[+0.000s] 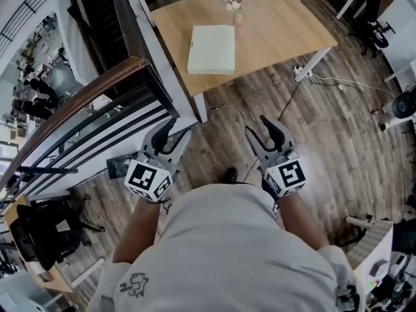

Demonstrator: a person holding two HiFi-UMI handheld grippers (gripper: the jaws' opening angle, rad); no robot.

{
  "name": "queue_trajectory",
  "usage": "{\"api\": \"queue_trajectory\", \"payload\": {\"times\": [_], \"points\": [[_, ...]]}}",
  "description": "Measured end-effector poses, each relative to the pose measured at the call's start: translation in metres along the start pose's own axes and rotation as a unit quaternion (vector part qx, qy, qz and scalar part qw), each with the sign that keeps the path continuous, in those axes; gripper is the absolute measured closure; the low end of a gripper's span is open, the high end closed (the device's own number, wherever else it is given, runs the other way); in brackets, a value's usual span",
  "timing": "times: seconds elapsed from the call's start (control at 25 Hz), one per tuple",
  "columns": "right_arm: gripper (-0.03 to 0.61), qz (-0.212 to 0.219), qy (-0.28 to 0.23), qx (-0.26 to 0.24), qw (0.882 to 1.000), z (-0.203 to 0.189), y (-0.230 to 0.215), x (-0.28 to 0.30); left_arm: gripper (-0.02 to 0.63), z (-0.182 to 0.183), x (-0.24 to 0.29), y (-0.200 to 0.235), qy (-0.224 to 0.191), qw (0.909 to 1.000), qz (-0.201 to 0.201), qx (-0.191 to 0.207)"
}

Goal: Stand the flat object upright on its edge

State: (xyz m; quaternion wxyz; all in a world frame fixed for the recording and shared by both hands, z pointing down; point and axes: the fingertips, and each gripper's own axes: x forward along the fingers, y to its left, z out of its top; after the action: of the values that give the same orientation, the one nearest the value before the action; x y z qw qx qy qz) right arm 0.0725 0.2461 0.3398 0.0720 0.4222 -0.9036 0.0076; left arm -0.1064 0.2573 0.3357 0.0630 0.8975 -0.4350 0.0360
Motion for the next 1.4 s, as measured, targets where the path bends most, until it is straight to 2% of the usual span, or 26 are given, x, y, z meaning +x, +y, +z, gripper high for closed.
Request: {"api": "queue_trajectory", "payload": {"times": [0.24,0.52,0.76,1.04,1.4], "points": [[0.331,0.004,0.006,0.017,1.000,-0.014,-0.051,0.002,0.399,-0.007,0.044,0.003,0.025,0.9992,0.030,-0.008],[0.308,-0.004,0.011,0.034,0.999,-0.028,-0.089,-0.003,0.399,-0.011,0.079,-0.011,0.038,0.9990,0.022,-0.001],[0.305,-0.011,0.023,0.051,0.998,-0.040,-0.110,0.011,0.399,-0.017,0.106,-0.002,0.052,0.9985,0.006,-0.012],[0.305,-0.024,0.040,0.051,0.998,-0.042,-0.132,0.056,0.399,-0.021,0.147,0.041,0.047,0.9985,-0.011,-0.026],[0.308,-0.044,0.059,0.059,0.996,-0.035,-0.165,0.153,0.399,-0.014,0.211,0.132,0.058,0.9970,-0.041,-0.031]]}}
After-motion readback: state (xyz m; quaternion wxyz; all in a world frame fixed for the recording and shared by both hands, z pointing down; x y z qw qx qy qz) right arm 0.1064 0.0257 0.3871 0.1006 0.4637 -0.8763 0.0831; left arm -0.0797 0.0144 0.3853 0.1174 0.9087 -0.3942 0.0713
